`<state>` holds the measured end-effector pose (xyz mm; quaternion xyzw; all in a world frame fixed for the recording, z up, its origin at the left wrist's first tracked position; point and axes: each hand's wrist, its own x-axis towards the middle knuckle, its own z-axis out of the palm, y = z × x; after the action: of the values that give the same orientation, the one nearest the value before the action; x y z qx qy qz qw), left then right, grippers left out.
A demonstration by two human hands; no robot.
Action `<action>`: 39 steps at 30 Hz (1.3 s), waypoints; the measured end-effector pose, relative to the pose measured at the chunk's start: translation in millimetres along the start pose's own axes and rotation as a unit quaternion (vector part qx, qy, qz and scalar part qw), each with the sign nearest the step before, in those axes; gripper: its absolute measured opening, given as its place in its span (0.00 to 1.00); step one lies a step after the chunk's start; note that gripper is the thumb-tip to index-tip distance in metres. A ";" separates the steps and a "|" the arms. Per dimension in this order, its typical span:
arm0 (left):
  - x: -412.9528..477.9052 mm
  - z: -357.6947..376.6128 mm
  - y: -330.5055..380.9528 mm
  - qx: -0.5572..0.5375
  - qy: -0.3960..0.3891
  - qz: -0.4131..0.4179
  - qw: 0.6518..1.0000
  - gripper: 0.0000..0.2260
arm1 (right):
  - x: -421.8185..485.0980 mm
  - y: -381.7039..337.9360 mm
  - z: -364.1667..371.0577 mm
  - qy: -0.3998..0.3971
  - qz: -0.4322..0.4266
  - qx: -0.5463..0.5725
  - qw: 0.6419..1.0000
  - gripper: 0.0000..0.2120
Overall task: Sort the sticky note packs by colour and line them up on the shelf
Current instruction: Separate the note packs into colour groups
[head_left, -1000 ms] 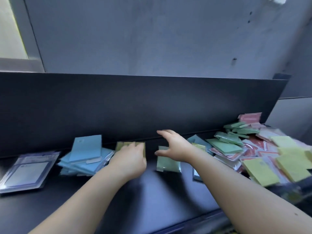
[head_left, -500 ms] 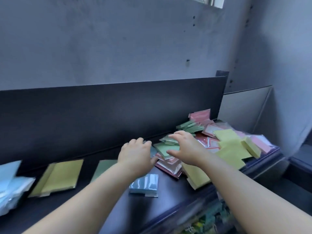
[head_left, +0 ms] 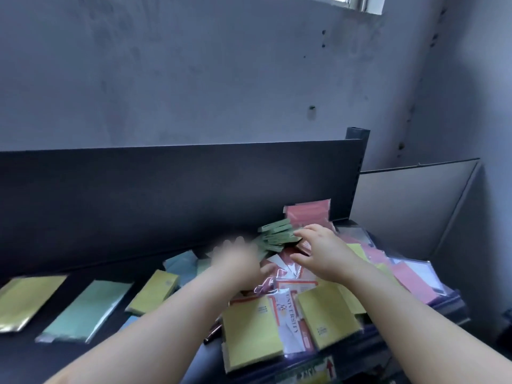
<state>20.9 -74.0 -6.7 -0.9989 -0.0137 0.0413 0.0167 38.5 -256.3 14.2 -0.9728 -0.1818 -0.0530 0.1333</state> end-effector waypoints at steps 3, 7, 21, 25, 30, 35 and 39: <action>8.6 5.1 6.3 0.000 -0.027 -0.043 0.999 0.34 | 15.7 15.0 1.4 -0.013 -0.006 0.007 1.000 0.29; 11.4 11.1 10.2 -0.014 -0.048 -0.082 0.995 0.28 | 44.7 21.2 5.9 -0.030 0.003 0.015 0.999 0.31; 1.8 15.3 -4.1 -0.100 -0.018 -0.145 0.984 0.24 | 113.0 -9.9 50.9 -0.077 0.026 -0.032 0.996 0.25; 1.2 19.0 -3.3 -0.096 0.000 -0.146 0.985 0.25 | 113.6 -9.8 58.3 -0.034 0.037 -0.038 0.998 0.24; -3.7 21.6 -2.1 -0.103 0.042 -0.139 0.984 0.24 | 116.0 -10.1 56.8 0.025 0.030 -0.088 0.995 0.20; -12.2 15.5 -6.5 -0.131 0.075 -0.145 0.978 0.23 | 113.1 -7.0 58.9 0.048 0.044 -0.065 0.996 0.21; -25.8 4.5 -23.1 -0.127 0.112 -0.147 0.975 0.22 | 105.3 -9.0 49.7 0.066 0.047 -0.083 0.993 0.24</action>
<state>-5.8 -51.5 -8.2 -0.9783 -0.1636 -0.0755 -0.1027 135.7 -198.6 -15.3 -0.9824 -0.1212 -0.1255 0.0664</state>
